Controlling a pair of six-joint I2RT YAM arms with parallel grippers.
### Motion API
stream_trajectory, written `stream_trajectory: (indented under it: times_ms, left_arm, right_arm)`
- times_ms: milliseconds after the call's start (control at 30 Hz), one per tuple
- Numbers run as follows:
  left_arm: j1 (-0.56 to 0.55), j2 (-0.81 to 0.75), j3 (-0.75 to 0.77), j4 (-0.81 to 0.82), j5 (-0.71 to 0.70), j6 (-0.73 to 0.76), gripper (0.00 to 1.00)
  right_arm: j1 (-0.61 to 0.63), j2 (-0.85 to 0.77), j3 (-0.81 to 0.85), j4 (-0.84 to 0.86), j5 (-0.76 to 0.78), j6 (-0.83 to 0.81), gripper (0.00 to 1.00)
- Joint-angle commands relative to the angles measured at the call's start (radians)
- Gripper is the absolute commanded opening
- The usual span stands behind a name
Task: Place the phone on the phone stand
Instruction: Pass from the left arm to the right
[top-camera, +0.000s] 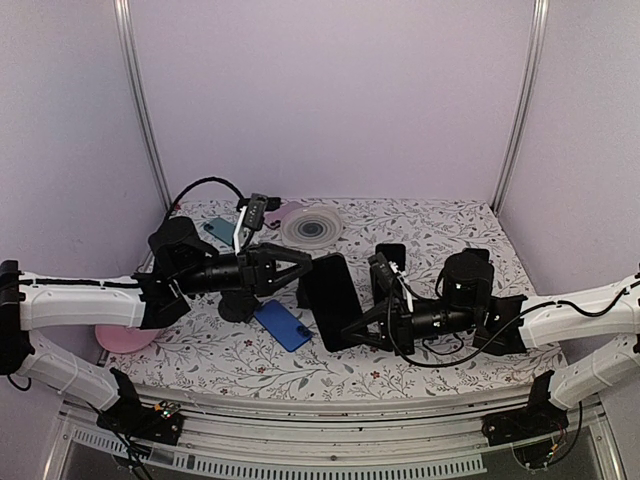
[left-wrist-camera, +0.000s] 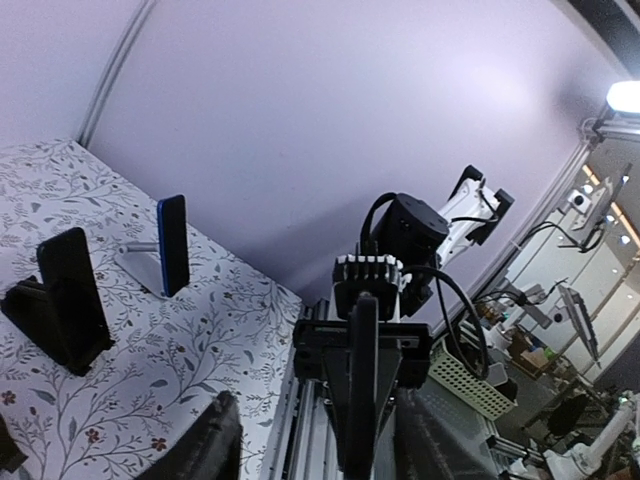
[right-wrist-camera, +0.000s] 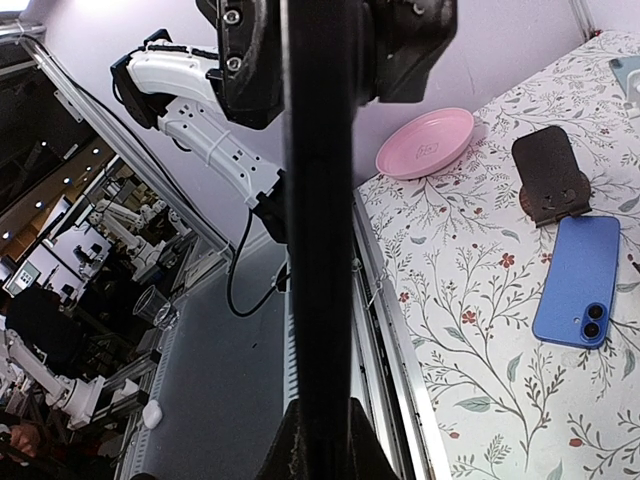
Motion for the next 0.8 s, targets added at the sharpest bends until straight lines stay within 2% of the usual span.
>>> stream_trajectory:
  times_ms: [0,100,200,367,767]
  left_arm:
    - [0.01,-0.017,-0.019,0.008,-0.07,0.002,0.68]
    - [0.01,-0.024,-0.026,-0.011,-0.106,0.001,0.86]
    - [0.01,-0.027,-0.023,-0.053,-0.151,0.005,0.96]
    - [0.008,-0.035,-0.011,-0.139,-0.244,0.011,0.97]
    - [-0.087,-0.039,0.104,-0.448,-0.6,0.04,0.97]
  right_arm:
    - [0.005,-0.009,0.041,0.032,0.039,-0.017,0.02]
    - [0.005,-0.003,0.048,0.025,0.066,-0.023,0.02]
    - [0.005,0.008,0.057,0.022,0.086,-0.03,0.02]
    - [0.004,0.02,0.068,0.017,0.116,-0.037,0.02]
    - [0.005,0.038,0.089,-0.018,0.212,-0.077,0.02]
